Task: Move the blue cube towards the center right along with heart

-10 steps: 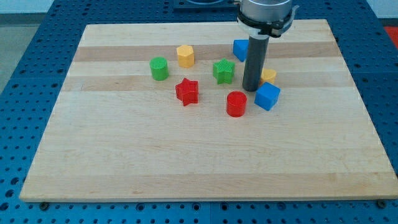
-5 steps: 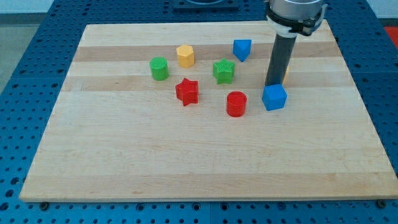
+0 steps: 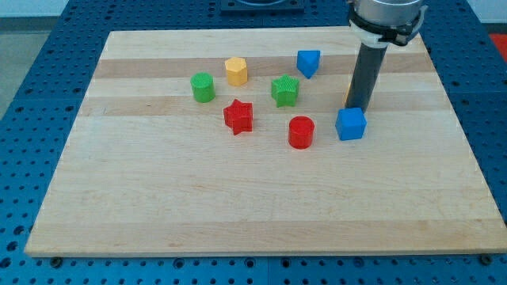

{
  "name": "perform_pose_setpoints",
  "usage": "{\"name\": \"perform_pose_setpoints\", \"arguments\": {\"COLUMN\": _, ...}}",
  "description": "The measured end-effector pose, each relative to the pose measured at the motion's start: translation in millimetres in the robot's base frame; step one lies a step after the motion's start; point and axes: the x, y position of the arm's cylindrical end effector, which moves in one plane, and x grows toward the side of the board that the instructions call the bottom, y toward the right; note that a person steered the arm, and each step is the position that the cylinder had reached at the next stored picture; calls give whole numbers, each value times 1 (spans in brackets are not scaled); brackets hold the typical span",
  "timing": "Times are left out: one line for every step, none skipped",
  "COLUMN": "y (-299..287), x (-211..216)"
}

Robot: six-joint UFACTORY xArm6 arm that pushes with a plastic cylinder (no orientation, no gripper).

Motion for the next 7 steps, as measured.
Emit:
{"name": "perform_pose_setpoints", "arguments": {"y": 15, "x": 0}}
{"name": "perform_pose_setpoints", "arguments": {"y": 15, "x": 0}}
{"name": "perform_pose_setpoints", "arguments": {"y": 15, "x": 0}}
{"name": "perform_pose_setpoints", "arguments": {"y": 15, "x": -2}}
{"name": "perform_pose_setpoints", "arguments": {"y": 15, "x": -7}}
{"name": "perform_pose_setpoints", "arguments": {"y": 16, "x": -6}}
{"name": "perform_pose_setpoints", "arguments": {"y": 53, "x": 18}}
